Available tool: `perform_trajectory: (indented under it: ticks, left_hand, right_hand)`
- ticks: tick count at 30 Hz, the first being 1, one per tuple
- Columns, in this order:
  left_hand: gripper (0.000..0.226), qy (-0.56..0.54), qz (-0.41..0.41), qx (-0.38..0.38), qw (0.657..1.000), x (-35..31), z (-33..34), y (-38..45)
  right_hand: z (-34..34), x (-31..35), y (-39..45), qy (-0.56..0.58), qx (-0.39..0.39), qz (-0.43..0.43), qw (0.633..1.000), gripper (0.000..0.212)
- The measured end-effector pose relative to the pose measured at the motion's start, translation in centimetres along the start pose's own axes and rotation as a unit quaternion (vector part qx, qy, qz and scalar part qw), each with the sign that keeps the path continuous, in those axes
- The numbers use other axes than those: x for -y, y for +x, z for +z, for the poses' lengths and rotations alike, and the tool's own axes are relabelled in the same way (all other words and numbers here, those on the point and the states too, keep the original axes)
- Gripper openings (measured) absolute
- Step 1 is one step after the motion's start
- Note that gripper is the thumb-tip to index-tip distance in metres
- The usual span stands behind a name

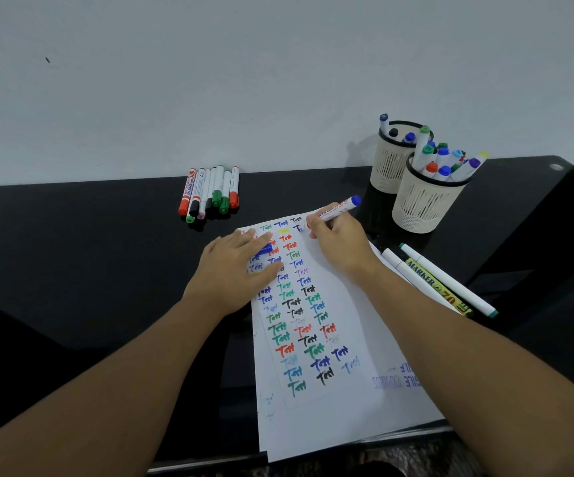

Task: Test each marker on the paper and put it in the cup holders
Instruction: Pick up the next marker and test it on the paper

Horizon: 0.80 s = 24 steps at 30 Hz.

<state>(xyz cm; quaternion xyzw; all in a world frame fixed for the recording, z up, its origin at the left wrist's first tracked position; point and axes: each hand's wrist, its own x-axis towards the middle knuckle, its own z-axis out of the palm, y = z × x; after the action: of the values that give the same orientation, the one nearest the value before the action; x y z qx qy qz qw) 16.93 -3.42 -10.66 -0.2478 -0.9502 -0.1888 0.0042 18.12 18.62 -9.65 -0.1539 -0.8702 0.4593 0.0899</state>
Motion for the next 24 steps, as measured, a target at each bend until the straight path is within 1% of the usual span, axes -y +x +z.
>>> perform_trajectory:
  ticks: [4,10,14,19,24]
  left_hand:
    - [0.081,-0.004,-0.001,0.0,1.0,0.04,-0.05,-0.04]
    - [0.07,0.003,-0.001,0.001,1.0,0.02,-0.01,0.0]
    - [0.07,0.0,-0.001,-0.001,1.0,0.0,-0.01,0.09]
    - [0.07,-0.006,0.0,-0.003,1.0,0.06,0.02,0.0]
    - [0.071,0.003,-0.003,0.005,1.0,-0.1,-0.11,0.02]
  right_hand:
    - [-0.18,0.01,-0.04,0.021,-0.011,-0.001,1.0,0.032]
    - [-0.06,0.13,-0.05,0.0,-0.014,0.003,1.0,0.038]
    - [-0.06,0.25,-0.13,0.001,-0.005,0.003,1.0,0.032]
    - [-0.16,0.27,-0.19,0.0,-0.019,0.002,1.0,0.037]
    - [-0.15,0.48,-0.39,-0.005,-0.013,0.002,1.0,0.036]
